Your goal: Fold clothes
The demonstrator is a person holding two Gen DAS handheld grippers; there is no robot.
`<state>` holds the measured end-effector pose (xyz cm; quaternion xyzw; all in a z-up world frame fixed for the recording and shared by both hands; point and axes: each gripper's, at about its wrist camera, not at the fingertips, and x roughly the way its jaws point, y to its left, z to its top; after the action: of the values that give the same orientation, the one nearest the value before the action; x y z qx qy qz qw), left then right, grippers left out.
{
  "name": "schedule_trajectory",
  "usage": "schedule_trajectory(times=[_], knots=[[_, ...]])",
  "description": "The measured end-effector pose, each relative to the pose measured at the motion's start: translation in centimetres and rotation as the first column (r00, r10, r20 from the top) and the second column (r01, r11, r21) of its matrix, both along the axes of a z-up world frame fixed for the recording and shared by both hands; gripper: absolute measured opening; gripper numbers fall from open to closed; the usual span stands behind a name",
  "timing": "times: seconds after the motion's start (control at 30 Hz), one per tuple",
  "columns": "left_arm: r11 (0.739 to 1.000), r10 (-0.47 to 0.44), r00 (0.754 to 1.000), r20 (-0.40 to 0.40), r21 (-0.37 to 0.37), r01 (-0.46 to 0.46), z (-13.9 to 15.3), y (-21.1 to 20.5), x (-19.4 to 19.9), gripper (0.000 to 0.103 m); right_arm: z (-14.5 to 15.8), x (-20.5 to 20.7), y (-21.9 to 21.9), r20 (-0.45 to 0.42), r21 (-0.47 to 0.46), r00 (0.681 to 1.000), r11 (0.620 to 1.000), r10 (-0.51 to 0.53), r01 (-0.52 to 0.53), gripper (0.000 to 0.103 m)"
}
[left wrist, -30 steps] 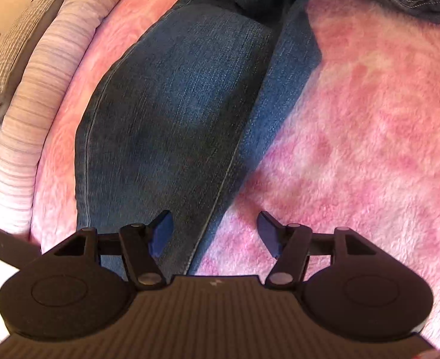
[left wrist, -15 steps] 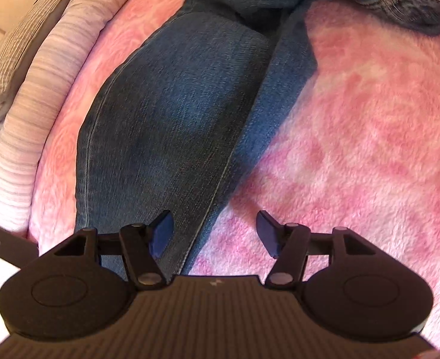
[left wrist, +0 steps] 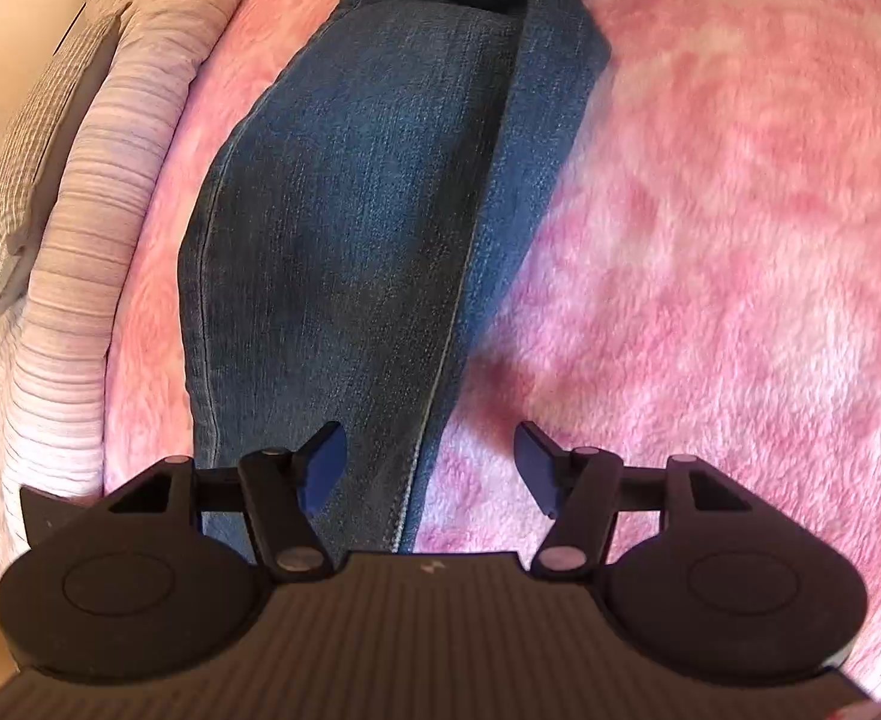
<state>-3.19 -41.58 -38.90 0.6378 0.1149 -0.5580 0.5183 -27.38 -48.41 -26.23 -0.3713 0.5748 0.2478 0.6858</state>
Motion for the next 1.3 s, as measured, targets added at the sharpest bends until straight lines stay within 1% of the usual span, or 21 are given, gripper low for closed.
schedule_trajectory(times=[0.1, 0.17, 0.23, 0.27, 0.3, 0.33, 0.4, 0.43, 0.47, 0.53, 0.6, 0.67, 0.77, 0.8, 0.87, 0.97, 1.0, 1.03, 1.1, 1.2, 1.3], knots=[[0.999, 0.029, 0.999, -0.026, -0.026, -0.03, 0.9, -0.3, -0.3, 0.058, -0.7, 0.3, 0.2, 0.006, -0.025, 0.998, 0.998, -0.056, 0.056, 0.086], [0.998, 0.053, 0.997, -0.048, -0.041, -0.055, 1.4, -0.7, -1.2, 0.058, -0.5, 0.6, -0.6, 0.029, -0.03, 0.994, 0.993, -0.11, 0.111, 0.086], [0.995, 0.08, 0.994, -0.081, -0.051, -0.084, 1.9, -0.4, -2.3, 0.058, -0.4, 1.1, -1.6, 0.047, -0.012, 0.981, 0.982, -0.188, 0.189, 0.086], [0.994, 0.09, 0.991, -0.101, -0.054, -0.096, 2.2, -0.2, -3.1, 0.057, -0.4, 1.4, -2.2, 0.054, 0.003, 0.971, 0.972, -0.233, 0.233, 0.079], [0.993, 0.092, 0.988, -0.126, -0.055, -0.1, 2.5, 0.0, -4.1, 0.057, -0.2, 1.6, -2.9, 0.056, 0.033, 0.957, 0.959, -0.284, 0.282, 0.049], [0.993, 0.092, 0.984, -0.152, -0.055, -0.101, 2.9, 0.1, -5.2, 0.057, 0.2, 1.6, -3.7, 0.047, 0.083, 0.938, 0.937, -0.344, 0.339, 0.033], [0.995, 0.07, 0.968, -0.241, -0.052, -0.085, 3.9, 0.9, -7.5, 0.057, 1.1, 1.6, -5.3, 0.019, 0.181, 0.889, 0.876, -0.458, 0.447, 0.018], [0.996, 0.054, 0.953, -0.298, -0.048, -0.072, 4.5, 1.7, -8.9, 0.057, 1.6, 1.1, -6.5, 0.012, 0.216, 0.854, 0.835, -0.521, 0.506, 0.017], [0.998, 0.036, 0.936, -0.35, -0.038, -0.053, 5.0, 2.4, -10.4, 0.057, 2.0, -0.2, -8.3, 0.021, 0.232, 0.805, 0.786, -0.593, 0.573, 0.016], [1.0, 0.0, 0.893, -0.45, -0.016, -0.008, 6.0, 4.0, -13.4, 0.057, 2.8, -2.8, -11.9, 0.034, 0.266, 0.688, 0.67, -0.725, 0.693, 0.014], [0.999, -0.027, 0.856, -0.516, 0.001, 0.032, 6.5, 5.1, -16.5, 0.058, 3.6, -5.4, -15.5, 0.04, 0.3, 0.55, 0.535, -0.834, 0.79, 0.01], [0.997, -0.05, 0.816, -0.576, 0.016, 0.072, 7.0, 6.1, -19.5, 0.062, 4.4, -7.9, -19.1, 0.041, 0.336, 0.394, 0.384, -0.918, 0.86, 0.01], [0.995, -0.051, 0.797, -0.602, 0.035, 0.09, 6.7, 6.8, -23.3, 0.064, 5.6, -11.8, -24.5, 0.029, 0.386, 0.14, 0.141, -0.99, 0.912, 0.01], [0.994, -0.042, 0.8, -0.598, 0.052, 0.092, 6.2, 6.7, -24.2, 0.064, 5.7, -12.7, -25.6, 0.024, 0.398, 0.089, 0.091, -0.996, 0.913, 0.01], [0.991, -0.022, 0.814, -0.58, 0.094, 0.094, 5.0, 6.4, -25.8, 0.064, 5.2, -13.2, -25.8, 0.019, 0.41, 0.097, 0.097, -0.995, 0.907, 0.01], [0.982, -0.034, 0.857, -0.515, 0.141, 0.123, 3.4, 6.3, -27.6, 0.064, 4.5, -14.1, -26.1, 0.012, 0.428, 0.109, 0.104, -0.994, 0.898, 0.01], [0.983, -0.039, 0.864, -0.502, 0.135, 0.123, 3.4, 6.3, -27.9, 0.064, 4.3, -14.3, -26.2, 0.01, 0.434, 0.113, 0.106, -0.994, 0.895, 0.011], [0.988, -0.013, 0.865, -0.502, 0.127, 0.089, 3.9, 6.4, -27.8, 0.063, 4.1, -14.6, -26.3, 0.008, 0.44, 0.117, 0.109, -0.993, 0.891, 0.011], [0.993, 0.059, 0.858, -0.509, 0.115, 0.0, 5.1, 6.5, -27.1, 0.063, 3.6, -15.1, -26.5, 0.004, 0.451, 0.123, 0.112, -0.992, 0.886, 0.011], [0.984, 0.177, 0.826, -0.536, 0.111, -0.139, 7.7, 7.7, -25.9, 0.063, 2.9, -15.2, -26.7, 0.002, 0.458, 0.116, 0.104, -0.993, 0.883, 0.011], [0.979, 0.205, 0.811, -0.548, 0.128, -0.161, 8.7, 9.2, -26.1, 0.064, 2.3, -15.3, -26.9, 0.001, 0.464, 0.109, 0.097, -0.994, 0.881, 0.011]])
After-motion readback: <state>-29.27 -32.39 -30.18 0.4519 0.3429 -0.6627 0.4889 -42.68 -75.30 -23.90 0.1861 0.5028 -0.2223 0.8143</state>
